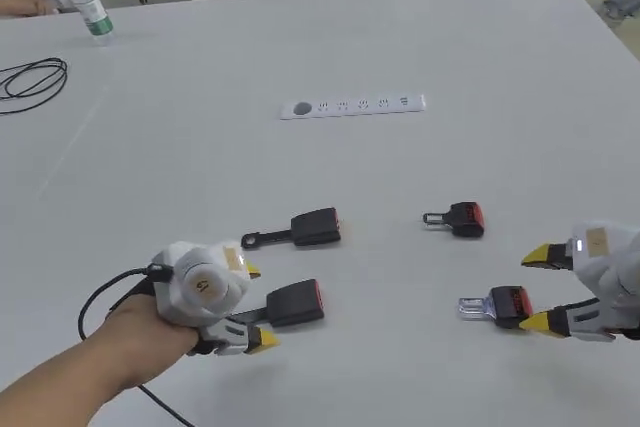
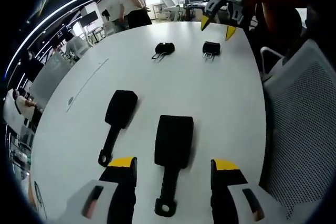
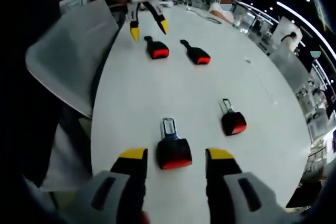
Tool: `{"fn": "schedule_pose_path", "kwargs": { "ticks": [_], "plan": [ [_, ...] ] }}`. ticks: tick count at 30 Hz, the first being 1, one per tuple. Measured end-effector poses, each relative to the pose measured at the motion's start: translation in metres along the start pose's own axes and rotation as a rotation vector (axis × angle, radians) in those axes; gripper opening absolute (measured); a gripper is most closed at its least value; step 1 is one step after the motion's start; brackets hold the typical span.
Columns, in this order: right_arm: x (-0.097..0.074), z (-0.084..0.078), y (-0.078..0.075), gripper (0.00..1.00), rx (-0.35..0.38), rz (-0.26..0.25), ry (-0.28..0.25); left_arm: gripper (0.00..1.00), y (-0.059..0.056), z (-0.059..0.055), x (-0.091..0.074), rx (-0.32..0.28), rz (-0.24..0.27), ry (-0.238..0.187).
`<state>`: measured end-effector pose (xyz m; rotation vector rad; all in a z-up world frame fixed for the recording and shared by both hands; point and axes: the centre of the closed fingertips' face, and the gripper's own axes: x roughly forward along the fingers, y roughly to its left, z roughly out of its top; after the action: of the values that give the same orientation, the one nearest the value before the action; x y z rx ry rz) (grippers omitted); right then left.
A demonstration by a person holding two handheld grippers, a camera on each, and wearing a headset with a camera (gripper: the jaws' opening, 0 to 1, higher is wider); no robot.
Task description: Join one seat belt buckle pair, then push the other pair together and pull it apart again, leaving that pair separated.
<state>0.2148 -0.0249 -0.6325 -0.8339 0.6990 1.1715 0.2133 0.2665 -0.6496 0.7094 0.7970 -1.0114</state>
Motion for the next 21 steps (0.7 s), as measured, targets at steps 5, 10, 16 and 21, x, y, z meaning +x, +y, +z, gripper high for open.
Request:
{"fn": "schedule_pose_path", "kwargs": {
  "ticks": [5, 10, 16, 21],
  "plan": [
    [0.013, -0.006, 0.003, 0.43, -0.021, 0.046, 0.04, 0.51, 0.002, 0.001, 0.013, 0.053, -0.039, 0.014],
    [0.025, -0.022, 0.002, 0.41, -0.007, 0.067, 0.073, 0.44, 0.001, -0.002, 0.02, 0.071, -0.058, 0.026],
    [0.032, -0.034, 0.003, 0.4, 0.014, 0.091, 0.094, 0.41, 0.002, -0.006, 0.028, 0.095, -0.075, 0.047],
    [0.037, -0.036, 0.002, 0.39, 0.038, 0.112, 0.101, 0.37, 0.004, -0.005, 0.03, 0.141, -0.098, 0.076]
  ]
}}
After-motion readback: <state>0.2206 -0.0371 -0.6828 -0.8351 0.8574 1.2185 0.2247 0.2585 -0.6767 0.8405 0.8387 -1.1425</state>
